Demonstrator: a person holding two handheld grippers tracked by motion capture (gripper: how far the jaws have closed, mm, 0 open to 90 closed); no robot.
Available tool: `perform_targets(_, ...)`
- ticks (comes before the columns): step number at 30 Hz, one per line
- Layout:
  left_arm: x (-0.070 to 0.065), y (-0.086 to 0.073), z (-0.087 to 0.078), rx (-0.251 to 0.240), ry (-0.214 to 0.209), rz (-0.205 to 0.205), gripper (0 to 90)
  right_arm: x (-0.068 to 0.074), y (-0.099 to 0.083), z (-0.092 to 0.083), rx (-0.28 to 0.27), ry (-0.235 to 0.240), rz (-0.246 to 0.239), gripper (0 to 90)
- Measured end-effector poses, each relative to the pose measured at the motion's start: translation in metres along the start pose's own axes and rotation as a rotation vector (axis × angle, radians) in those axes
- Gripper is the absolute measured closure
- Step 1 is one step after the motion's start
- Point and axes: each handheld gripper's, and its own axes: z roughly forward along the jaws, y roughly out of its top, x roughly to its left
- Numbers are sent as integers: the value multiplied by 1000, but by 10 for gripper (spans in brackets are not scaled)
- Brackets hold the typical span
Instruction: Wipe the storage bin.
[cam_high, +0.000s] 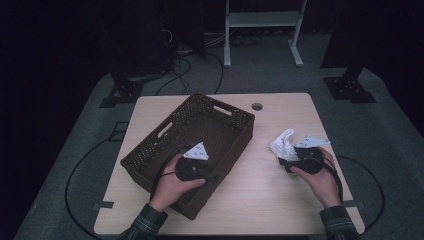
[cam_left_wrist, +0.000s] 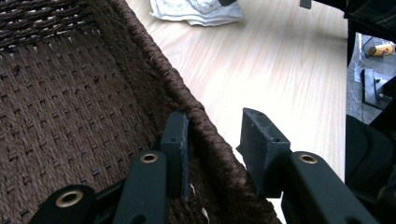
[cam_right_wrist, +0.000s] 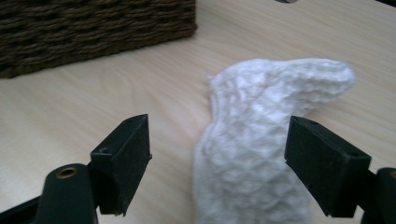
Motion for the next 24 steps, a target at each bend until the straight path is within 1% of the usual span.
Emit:
perform_targets(4,0,0,0,-1,-2,1,623,-8,4,4,-6,-9,23,217)
perform_targets(8,0,0,0,-2,-1,1,623,-13,8,11,-2,-10,43,217)
perform_targets(10,0,0,0,-3,0,2,623,-15,10,16,6,-10,43,217)
perform_targets(16,0,0,0,-4,-2,-2,623,-22,13,35,25,-14,73,242)
perform_targets(19,0,0,0,-5,-2,-2,623,-27,13,43,18,-23,92,288)
perform_targets(20,0,0,0,-5,-3,-2,623,-27,13,46,27,-20,96,286)
perform_targets(22,0,0,0,-5,-3,-2,623,-28,13,52,50,-18,93,296)
perform_targets(24,0,0,0,-5,-3,-2,623,-26,12,57,57,-26,83,309)
